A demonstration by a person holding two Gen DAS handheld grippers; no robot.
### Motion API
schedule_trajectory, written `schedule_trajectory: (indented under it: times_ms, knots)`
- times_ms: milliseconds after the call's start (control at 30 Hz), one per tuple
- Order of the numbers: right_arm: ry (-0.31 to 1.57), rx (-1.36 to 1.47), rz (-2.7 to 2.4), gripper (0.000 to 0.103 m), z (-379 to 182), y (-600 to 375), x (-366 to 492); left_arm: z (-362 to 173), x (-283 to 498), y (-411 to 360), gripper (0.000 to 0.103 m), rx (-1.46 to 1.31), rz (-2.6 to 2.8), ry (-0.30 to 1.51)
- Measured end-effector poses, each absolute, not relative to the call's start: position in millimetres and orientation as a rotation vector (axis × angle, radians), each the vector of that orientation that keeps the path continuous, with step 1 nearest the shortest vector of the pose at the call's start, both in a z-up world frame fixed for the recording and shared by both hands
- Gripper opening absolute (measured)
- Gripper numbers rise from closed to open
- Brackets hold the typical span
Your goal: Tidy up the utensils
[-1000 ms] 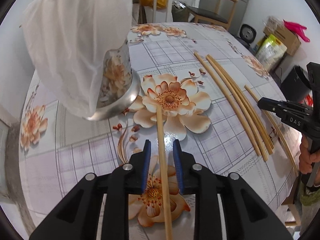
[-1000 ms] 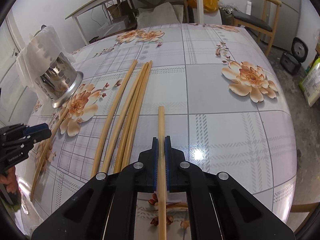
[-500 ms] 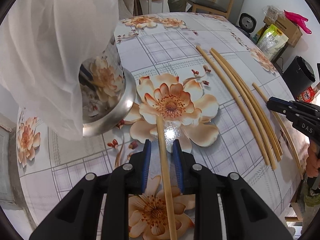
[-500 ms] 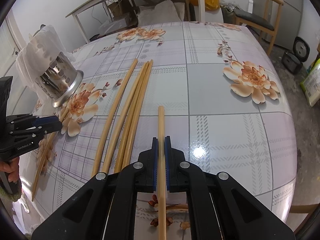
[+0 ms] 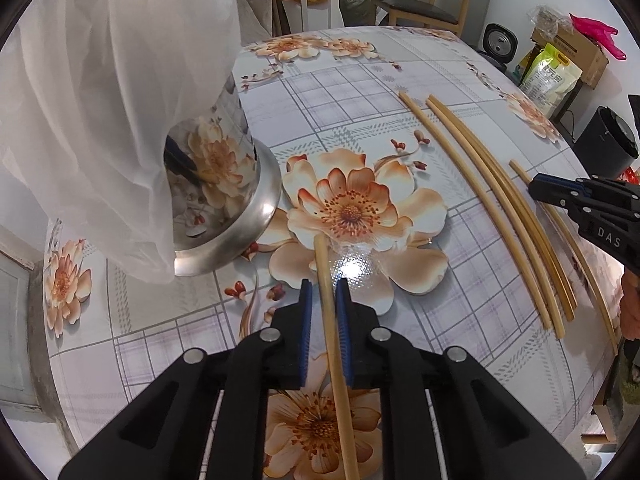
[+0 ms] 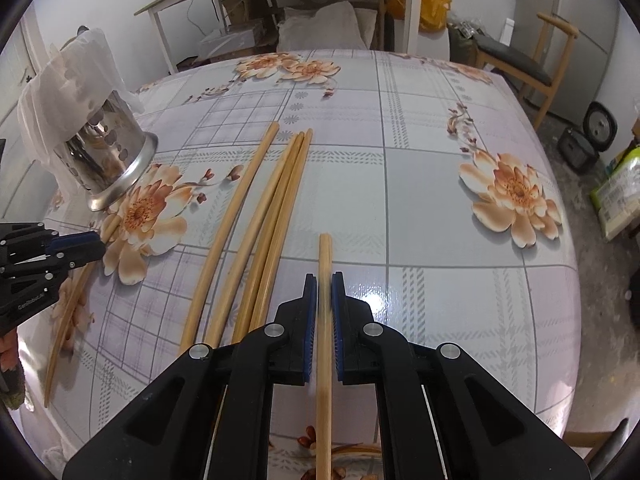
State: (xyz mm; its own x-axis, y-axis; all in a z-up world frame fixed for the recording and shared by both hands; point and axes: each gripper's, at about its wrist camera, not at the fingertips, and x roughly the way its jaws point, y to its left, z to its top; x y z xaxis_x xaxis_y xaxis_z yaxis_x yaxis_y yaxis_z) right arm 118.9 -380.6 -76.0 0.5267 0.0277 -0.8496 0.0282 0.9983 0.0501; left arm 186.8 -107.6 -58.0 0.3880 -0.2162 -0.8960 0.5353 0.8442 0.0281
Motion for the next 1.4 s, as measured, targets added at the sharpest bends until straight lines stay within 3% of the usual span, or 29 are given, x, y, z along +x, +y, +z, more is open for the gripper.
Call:
schedule_trajectory:
  times_ms: [433,933,1400]
  knots:
    - [0.936,0.167,-0.003,0.004,-55.3,-392.4,99.1,-51.2,187.3,-91.5,0.006,0.214,-0.510,1.048]
    - [0.706,0.290,0.100,0.004,41.8,-386.0,52.5,49.3,133.9,-47.5,0.006,0.078,-0.571,0.811]
    - [0.583,0.379,0.203,0.004,84.1,-374.0,33.2,105.7,100.9,-12.3,0.006,0.019,-0.586,0.653]
